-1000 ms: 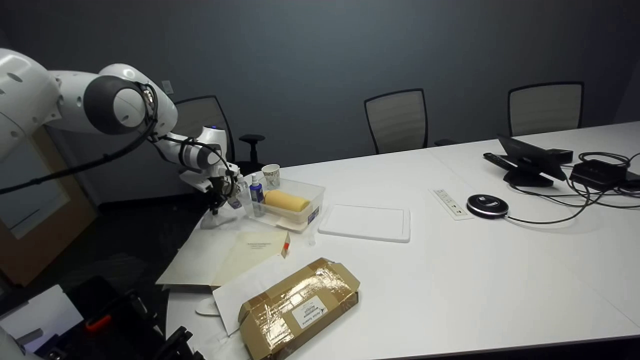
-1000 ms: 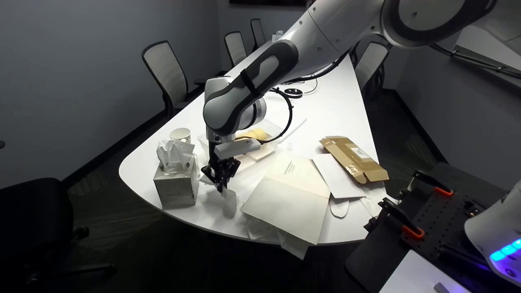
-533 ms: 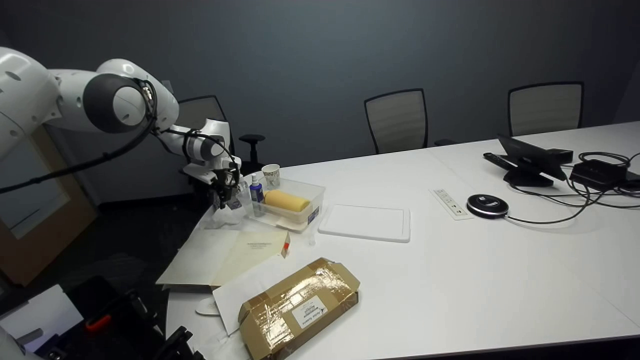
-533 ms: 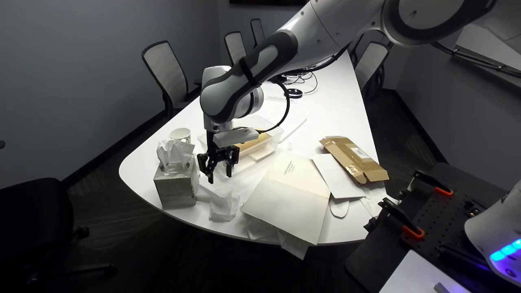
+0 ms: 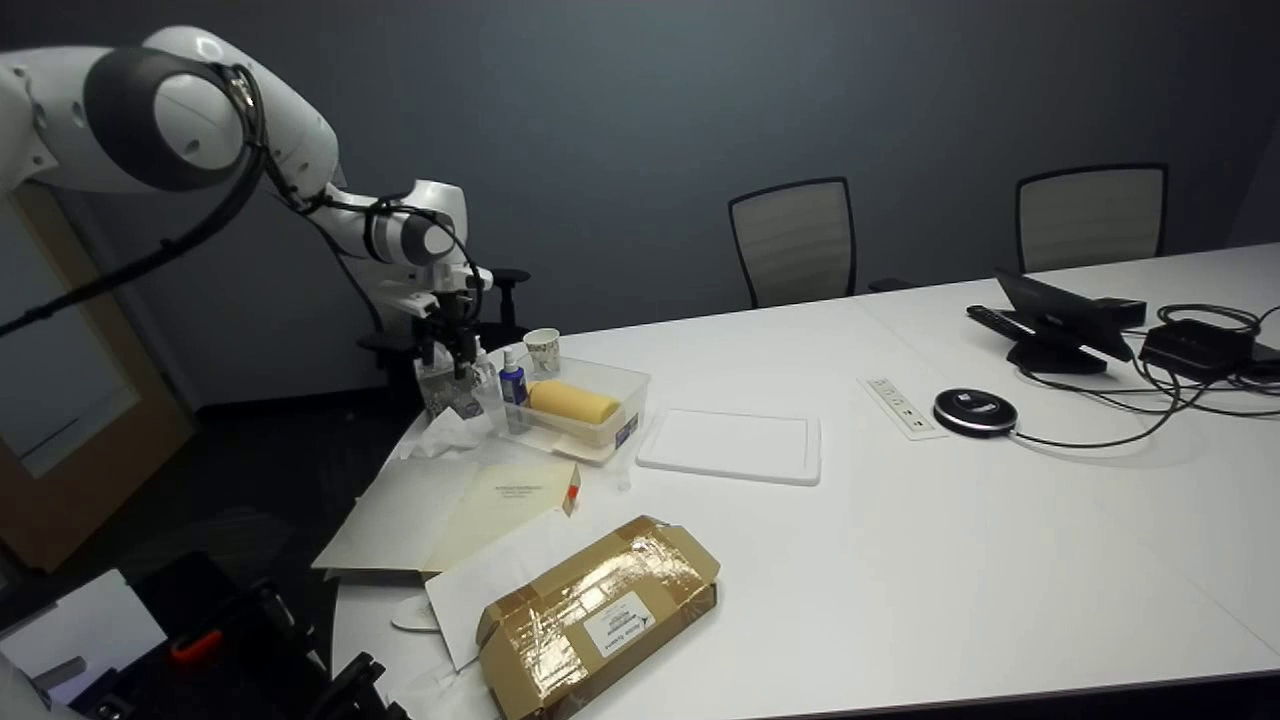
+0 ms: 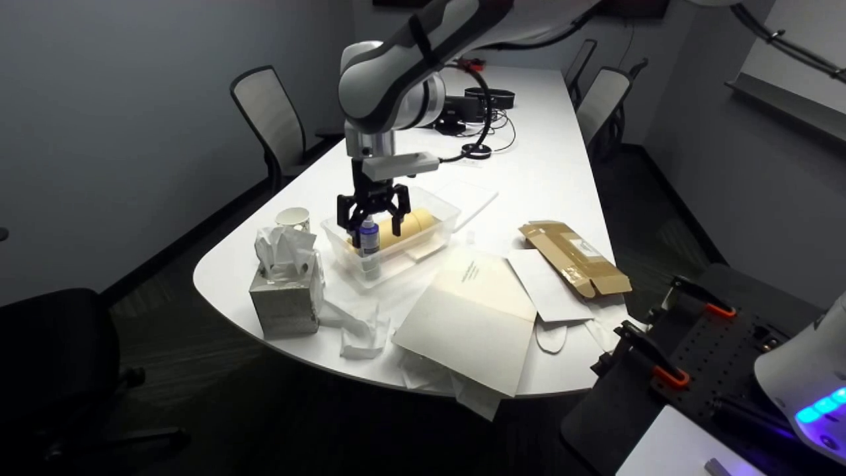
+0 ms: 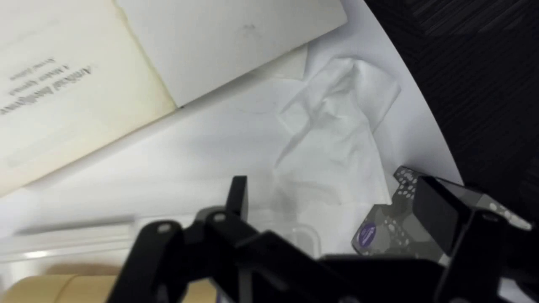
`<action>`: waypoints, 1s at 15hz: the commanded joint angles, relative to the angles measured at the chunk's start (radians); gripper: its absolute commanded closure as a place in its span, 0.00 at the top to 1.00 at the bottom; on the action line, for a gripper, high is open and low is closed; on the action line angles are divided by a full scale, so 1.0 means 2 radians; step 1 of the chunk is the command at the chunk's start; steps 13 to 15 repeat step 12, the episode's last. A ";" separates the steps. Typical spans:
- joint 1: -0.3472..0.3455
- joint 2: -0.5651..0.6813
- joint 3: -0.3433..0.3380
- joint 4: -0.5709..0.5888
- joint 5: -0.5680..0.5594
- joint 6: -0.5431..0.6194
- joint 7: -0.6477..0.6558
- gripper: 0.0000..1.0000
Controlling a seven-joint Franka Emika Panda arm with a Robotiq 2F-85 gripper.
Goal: Wipe the open page with the tissue
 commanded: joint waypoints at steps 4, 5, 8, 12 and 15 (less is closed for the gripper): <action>-0.026 -0.150 -0.034 -0.161 -0.007 0.009 0.051 1.00; -0.029 -0.162 -0.035 -0.174 -0.007 0.008 0.054 1.00; -0.038 -0.187 -0.036 -0.203 -0.006 0.008 0.057 1.00; -0.039 -0.202 -0.036 -0.225 -0.011 0.002 0.070 1.00; -0.039 -0.202 -0.036 -0.225 -0.011 0.002 0.070 1.00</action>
